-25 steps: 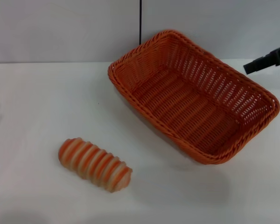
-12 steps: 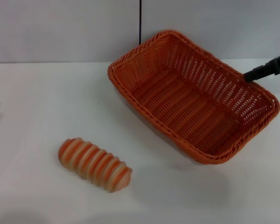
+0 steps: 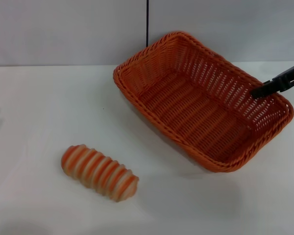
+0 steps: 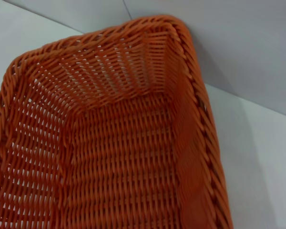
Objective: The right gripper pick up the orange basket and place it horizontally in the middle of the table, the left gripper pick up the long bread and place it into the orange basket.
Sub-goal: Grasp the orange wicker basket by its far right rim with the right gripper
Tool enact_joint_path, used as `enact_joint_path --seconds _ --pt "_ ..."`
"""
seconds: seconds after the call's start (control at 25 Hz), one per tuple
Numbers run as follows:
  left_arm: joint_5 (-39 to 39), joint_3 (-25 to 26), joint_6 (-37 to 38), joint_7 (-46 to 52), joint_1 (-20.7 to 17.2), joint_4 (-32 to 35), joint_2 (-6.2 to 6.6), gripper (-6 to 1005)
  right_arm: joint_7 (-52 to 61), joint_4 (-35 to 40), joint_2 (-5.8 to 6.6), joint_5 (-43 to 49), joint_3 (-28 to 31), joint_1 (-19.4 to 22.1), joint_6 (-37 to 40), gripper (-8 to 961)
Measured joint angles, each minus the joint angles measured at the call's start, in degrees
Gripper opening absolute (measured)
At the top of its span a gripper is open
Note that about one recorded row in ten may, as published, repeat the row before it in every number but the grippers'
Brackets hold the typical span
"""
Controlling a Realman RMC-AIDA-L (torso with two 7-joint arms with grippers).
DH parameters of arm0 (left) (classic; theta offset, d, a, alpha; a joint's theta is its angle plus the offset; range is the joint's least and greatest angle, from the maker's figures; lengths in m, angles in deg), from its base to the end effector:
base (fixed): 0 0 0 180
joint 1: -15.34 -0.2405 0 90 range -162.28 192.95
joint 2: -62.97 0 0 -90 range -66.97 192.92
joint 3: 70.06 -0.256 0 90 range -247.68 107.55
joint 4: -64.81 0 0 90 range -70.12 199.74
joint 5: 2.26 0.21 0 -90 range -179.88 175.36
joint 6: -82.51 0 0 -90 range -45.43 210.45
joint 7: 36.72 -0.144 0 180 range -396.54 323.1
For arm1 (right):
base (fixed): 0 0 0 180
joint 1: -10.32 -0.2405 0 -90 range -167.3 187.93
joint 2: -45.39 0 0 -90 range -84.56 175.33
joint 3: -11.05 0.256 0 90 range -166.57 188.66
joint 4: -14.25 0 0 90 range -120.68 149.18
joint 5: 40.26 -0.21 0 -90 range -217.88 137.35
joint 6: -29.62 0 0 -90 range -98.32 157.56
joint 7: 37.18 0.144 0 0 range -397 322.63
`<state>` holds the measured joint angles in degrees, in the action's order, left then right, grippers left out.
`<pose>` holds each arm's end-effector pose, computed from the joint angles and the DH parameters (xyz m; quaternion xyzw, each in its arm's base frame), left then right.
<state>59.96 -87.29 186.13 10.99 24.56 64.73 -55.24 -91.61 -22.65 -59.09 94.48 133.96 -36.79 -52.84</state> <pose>-0.3657 0.1987 0.0586 -0.5311 -0.2896 -0.5644 0.5617 0.2444 0.4144 0.0632 -0.9037 0.4013 -0.0578 0.1375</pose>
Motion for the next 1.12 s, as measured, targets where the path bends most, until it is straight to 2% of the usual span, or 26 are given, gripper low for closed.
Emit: enact_joint_path --seconds 0.4,0.6,0.84,0.96,1.0,1.04,1.08,1.12 --pt "0.0 0.0 -0.4 0.3 0.0 0.0 0.0 837 -3.2 0.9 -0.68 0.0 -0.1 0.0 1.2 400" --pt "0.0 0.0 -0.5 0.4 0.0 0.0 0.0 837 -4.0 1.0 -0.68 -0.1 -0.1 0.2 1.4 210" --pt "0.0 0.0 -0.5 0.4 0.0 0.0 -0.1 837 -5.4 0.9 -0.97 -0.3 -0.1 0.2 1.5 181" --pt "0.0 0.0 -0.6 0.4 0.0 0.0 -0.1 837 -8.6 -0.1 -1.61 -0.9 0.3 1.0 1.5 166" --pt "0.0 0.0 -0.6 0.4 0.0 0.0 -0.1 837 -10.5 -1.9 -2.29 -1.6 0.4 2.0 1.4 166" --pt "0.0 0.0 -0.6 0.4 0.0 0.0 -0.1 837 -10.5 -1.9 -2.29 -1.6 0.4 2.0 1.4 166" --pt "0.0 0.0 -0.6 0.4 0.0 0.0 -0.08 836 -12.0 -4.6 -3.06 -2.7 0.9 3.3 1.3 167" --pt "0.0 0.0 -0.6 0.4 0.0 0.0 -0.05 836 -12.0 -4.6 -3.06 -2.7 0.9 3.3 1.3 167"
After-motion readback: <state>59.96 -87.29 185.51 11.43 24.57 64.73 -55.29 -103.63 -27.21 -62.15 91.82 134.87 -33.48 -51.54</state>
